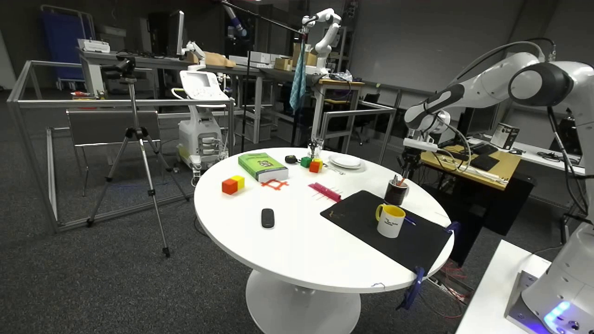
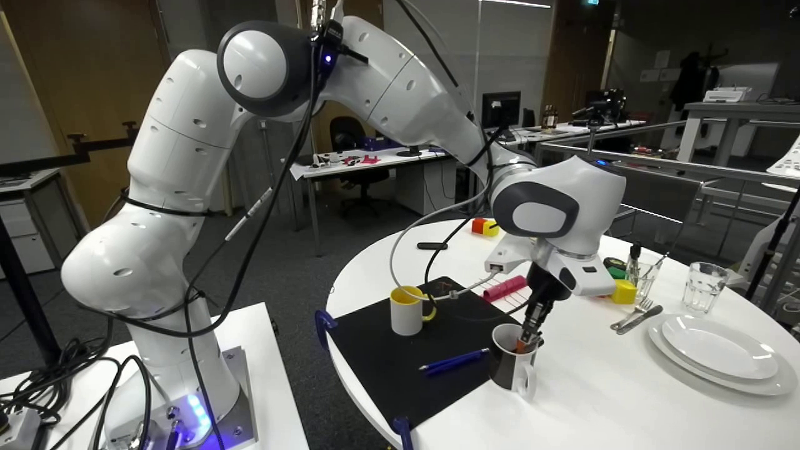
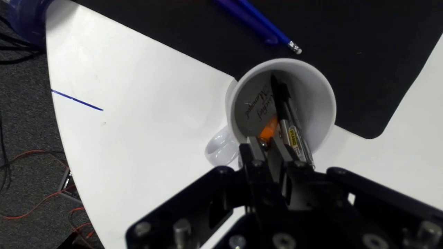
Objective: Remove the yellow pen in the gray cup and place it on the table
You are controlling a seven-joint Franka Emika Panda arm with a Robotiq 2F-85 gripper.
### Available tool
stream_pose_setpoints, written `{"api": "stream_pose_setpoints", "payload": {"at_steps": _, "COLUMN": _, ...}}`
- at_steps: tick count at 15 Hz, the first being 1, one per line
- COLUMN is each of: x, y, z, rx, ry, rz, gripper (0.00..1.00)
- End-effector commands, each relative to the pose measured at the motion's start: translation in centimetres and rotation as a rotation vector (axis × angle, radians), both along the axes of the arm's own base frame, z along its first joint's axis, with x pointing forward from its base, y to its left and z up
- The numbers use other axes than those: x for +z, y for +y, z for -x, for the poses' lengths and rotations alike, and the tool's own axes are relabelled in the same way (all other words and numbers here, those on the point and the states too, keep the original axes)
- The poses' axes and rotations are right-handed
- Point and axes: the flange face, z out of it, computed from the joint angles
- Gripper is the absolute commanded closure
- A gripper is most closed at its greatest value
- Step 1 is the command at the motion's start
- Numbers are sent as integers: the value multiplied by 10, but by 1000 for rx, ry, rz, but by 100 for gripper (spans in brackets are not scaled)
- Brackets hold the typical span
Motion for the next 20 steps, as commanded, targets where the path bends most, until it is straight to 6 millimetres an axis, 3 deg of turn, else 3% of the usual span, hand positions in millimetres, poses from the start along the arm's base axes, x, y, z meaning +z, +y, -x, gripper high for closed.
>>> {"api": "stream_pose_setpoints", "payload": {"at_steps": 1, "x": 16, "y": 3, "z": -1, "rx": 19, "ry": 4, "rz": -11, "gripper": 98}}
{"api": "stream_pose_setpoints", "payload": {"at_steps": 7, "x": 35, "y": 7, "z": -1, "rx": 30, "ry": -25, "rz": -10, "gripper": 98}}
{"api": "stream_pose_setpoints", "payload": {"at_steps": 20, "x": 98, "y": 10, "z": 8, "rx": 39, "ry": -123, "rz": 3, "gripper": 98}}
